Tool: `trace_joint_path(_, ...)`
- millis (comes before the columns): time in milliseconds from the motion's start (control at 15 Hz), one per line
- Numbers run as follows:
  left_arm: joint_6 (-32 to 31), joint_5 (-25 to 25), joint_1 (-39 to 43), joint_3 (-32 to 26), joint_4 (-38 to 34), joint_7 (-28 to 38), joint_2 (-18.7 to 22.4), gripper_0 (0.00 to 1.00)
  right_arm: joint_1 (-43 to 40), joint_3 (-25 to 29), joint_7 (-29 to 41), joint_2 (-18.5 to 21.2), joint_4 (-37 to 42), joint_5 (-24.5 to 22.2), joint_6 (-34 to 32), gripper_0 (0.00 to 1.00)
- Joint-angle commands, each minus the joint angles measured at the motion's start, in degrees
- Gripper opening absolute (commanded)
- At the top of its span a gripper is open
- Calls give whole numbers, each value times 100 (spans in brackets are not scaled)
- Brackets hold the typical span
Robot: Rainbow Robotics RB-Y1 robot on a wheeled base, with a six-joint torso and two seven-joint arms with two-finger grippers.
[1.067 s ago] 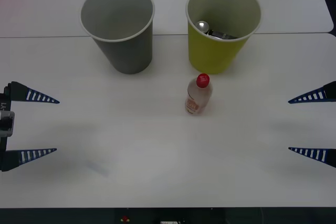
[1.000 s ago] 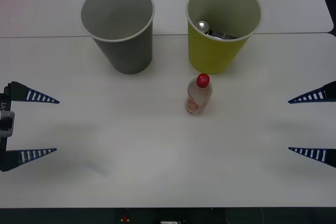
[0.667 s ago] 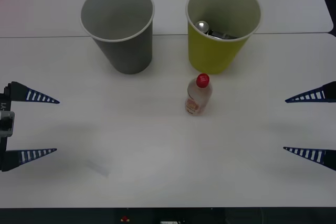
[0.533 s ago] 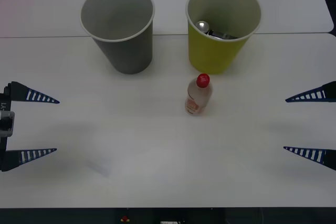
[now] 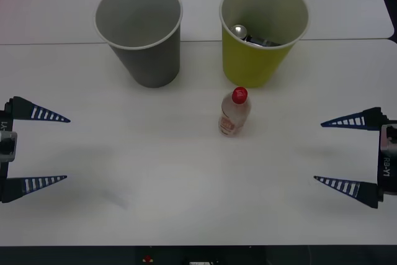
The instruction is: Put the can into the green bin and the plastic bottle into the gray bin
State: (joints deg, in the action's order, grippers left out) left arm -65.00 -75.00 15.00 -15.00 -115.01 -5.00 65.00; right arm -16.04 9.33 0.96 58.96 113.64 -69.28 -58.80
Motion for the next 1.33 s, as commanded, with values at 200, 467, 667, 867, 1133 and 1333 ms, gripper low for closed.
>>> trace_joint_path(200,0,0,0,0,1,0,0,100,66,-336,-140,-350,-123,90,352,100)
trace_joint_path(467,0,0,0,0,1,0,0,100,277,-687,-299,-543,-545,415,387,100)
trace_joint_path(667,0,0,0,0,1,0,0,100,444,-1179,-509,-543,-835,969,660,100)
trace_joint_path(867,0,0,0,0,1,0,0,100,540,-1619,-703,-543,-966,1400,1108,100)
trace_joint_path(1133,0,0,0,0,1,0,0,100,655,-2164,-923,-561,-966,1830,1908,100)
trace_joint_path(1333,0,0,0,0,1,0,0,100,822,-2524,-1019,-754,-975,1954,2497,100)
